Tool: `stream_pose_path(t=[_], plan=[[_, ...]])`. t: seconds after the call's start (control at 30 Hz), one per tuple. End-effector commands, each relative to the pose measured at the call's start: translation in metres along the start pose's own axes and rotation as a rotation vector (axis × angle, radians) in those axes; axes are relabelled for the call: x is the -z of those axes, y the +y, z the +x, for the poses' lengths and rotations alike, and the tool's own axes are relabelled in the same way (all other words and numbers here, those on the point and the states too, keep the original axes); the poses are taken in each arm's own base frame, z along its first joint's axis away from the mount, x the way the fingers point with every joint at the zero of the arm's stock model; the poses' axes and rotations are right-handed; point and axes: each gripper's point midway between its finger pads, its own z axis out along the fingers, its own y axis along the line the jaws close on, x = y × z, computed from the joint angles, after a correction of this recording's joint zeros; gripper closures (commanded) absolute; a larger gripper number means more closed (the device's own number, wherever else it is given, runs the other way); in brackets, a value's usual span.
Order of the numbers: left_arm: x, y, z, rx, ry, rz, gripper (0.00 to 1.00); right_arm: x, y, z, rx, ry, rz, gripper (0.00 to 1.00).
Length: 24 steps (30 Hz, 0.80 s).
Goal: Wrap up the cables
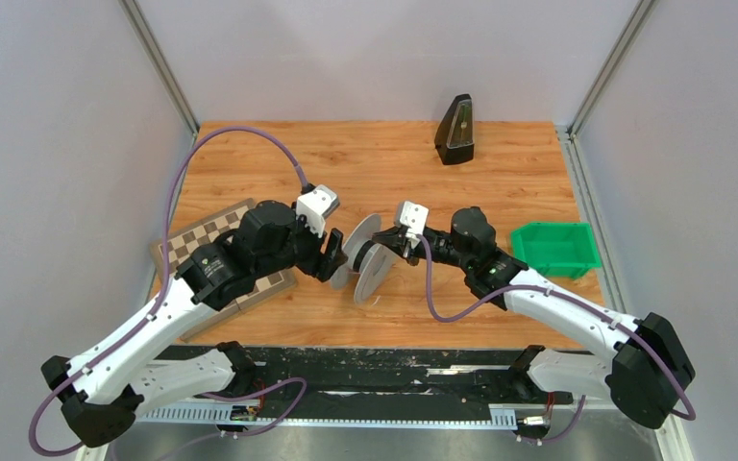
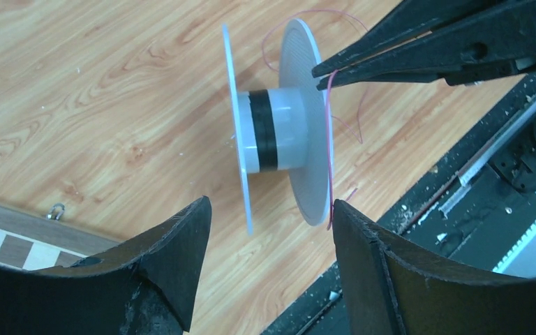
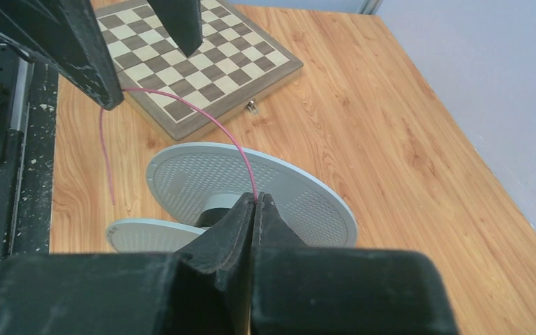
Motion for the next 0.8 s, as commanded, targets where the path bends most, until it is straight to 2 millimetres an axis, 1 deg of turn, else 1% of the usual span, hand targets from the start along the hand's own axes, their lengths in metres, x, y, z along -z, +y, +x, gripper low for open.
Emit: stream_pose_path(t=[0.0,0.03,0.07,0.17,0.33,0.5,0.63,0.77], plan=[[-0.011,0.009,-0.013,0.023,-0.067,-0.045,0.28,0.0,-0.011,-0.013,0.058,-0.038,0.053,1.0],[-0.014,0.009,-0.01,0.025,-0.062,-0.041,0.28,0.0,-0.012,-0.012,0.061,-0.036,0.06,1.0],[-0.015,0.011,-0.012,0.029,-0.074,-0.043,0.28,0.0,-0.013,-0.011,0.065,-0.032,0.064,1.0],[-0.023,0.014,-0.01,0.047,-0.069,-0.045,0.29,-0.001,-0.015,-0.008,0.082,-0.017,0.073,1.0],[-0.033,0.026,-0.006,0.077,-0.045,-0.059,0.33,-0.006,-0.021,-0.001,0.114,0.019,0.09,1.0],[-0.043,0.028,0.001,0.082,-0.034,-0.047,0.34,-0.012,-0.025,0.01,0.142,0.05,0.102,1.0],[-0.052,0.032,0.009,0.074,-0.001,-0.055,0.36,-0.012,-0.029,0.017,0.161,0.059,0.127,1.0],[-0.056,0.028,0.012,0.064,0.009,-0.029,0.36,-0.012,-0.031,0.021,0.186,0.059,0.141,1.0]])
